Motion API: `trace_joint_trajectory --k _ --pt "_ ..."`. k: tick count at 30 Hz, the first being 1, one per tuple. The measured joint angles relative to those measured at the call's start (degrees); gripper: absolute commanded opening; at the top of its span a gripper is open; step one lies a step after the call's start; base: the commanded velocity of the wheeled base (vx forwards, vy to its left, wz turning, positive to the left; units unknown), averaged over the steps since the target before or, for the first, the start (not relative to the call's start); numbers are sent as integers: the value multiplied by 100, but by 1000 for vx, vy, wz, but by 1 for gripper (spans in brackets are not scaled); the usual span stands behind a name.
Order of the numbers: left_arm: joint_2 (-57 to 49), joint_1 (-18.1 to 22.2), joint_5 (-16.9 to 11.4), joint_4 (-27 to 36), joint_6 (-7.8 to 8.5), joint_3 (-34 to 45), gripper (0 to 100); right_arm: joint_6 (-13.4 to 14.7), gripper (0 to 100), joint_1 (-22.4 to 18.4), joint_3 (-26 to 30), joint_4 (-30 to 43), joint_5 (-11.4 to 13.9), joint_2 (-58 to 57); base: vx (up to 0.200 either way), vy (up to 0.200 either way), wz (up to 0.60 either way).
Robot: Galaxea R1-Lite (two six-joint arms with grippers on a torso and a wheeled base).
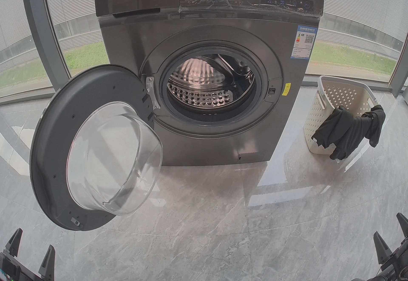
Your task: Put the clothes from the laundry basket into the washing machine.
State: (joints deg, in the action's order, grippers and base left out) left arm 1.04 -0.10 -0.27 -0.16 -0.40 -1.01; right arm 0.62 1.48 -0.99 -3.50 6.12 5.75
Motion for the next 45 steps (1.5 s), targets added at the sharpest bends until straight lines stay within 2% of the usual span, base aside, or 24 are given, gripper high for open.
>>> trace_joint_trajectory --k 3,5,15,22,33,39,45 --pt "0 0 2 0 -4 0 100 -2 100 -55 0 184 -451 -232 0 0 0" --pt "0 0 5 0 -6 0 100 -9 100 -77 0 238 -617 -330 0 0 0" --pt "0 -1 27 16 56 0 100 -60 100 -107 -2 318 -534 -496 0 -180 0" --pt "-2 -6 32 6 2 0 100 -62 100 -106 -2 318 -533 -513 0 -200 0" --pt "0 10 34 2 95 0 100 -62 100 -106 -2 317 -534 -516 0 -200 0" --pt "0 10 34 6 105 0 100 -62 100 -104 -2 318 -530 -513 0 0 0" --pt "0 15 32 2 116 0 100 -62 100 -106 -2 318 -534 -512 0 -200 0"
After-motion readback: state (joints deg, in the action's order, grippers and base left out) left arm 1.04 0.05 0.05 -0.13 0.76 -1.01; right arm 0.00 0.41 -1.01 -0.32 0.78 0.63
